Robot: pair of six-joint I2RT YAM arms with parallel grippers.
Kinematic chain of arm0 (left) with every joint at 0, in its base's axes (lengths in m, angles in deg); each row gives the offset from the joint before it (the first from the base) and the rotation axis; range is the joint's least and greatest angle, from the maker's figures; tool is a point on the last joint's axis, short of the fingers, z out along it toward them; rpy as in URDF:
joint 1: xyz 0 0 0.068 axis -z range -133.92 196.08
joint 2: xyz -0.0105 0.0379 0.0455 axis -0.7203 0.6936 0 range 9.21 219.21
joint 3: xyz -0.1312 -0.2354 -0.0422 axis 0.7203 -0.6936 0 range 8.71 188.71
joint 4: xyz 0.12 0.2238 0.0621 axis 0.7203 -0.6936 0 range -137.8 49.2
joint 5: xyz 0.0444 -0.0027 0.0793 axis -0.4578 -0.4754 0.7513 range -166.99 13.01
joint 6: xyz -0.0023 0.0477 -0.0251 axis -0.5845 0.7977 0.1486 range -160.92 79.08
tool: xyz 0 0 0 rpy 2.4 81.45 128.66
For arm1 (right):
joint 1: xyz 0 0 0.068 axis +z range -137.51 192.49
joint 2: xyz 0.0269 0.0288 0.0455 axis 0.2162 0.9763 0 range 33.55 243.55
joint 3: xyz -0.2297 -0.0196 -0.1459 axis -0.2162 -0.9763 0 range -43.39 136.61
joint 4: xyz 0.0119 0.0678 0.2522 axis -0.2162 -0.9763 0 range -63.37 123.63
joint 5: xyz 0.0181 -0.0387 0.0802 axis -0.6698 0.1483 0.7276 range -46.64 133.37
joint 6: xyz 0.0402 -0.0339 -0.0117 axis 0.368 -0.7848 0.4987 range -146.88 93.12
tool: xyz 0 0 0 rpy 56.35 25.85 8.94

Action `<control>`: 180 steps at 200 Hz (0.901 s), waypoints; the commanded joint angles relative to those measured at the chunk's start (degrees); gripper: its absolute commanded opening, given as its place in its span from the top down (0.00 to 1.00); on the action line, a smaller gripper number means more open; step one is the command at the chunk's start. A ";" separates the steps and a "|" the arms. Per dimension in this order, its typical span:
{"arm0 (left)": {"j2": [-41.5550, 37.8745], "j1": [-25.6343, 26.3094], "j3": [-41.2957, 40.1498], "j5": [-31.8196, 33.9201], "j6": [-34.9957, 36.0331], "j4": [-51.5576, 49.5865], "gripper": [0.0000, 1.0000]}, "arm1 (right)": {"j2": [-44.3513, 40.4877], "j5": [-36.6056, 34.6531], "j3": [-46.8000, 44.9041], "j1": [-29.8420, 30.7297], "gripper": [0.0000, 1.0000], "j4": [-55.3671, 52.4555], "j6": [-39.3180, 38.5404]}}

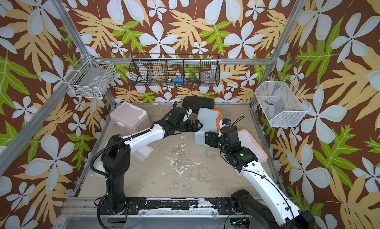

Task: Open first aid kits and take out gauze
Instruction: Move the first aid kit to the center of the board.

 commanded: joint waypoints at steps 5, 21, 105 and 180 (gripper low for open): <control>3.92 1.44 6.17 -5.73 0.09 -0.11 0.03 | -0.61 -0.34 0.00 -0.05 0.18 -0.20 0.16; 4.29 2.16 7.88 -6.57 1.08 -0.15 0.03 | -0.54 0.41 0.39 -0.11 0.18 -0.20 0.05; -20.18 -8.49 -9.57 13.79 6.13 -4.92 0.00 | 2.13 10.01 0.02 0.04 0.19 7.22 0.90; -37.11 -28.93 -27.95 21.73 -0.10 1.49 0.00 | 19.44 13.05 11.87 9.41 0.19 16.65 -1.18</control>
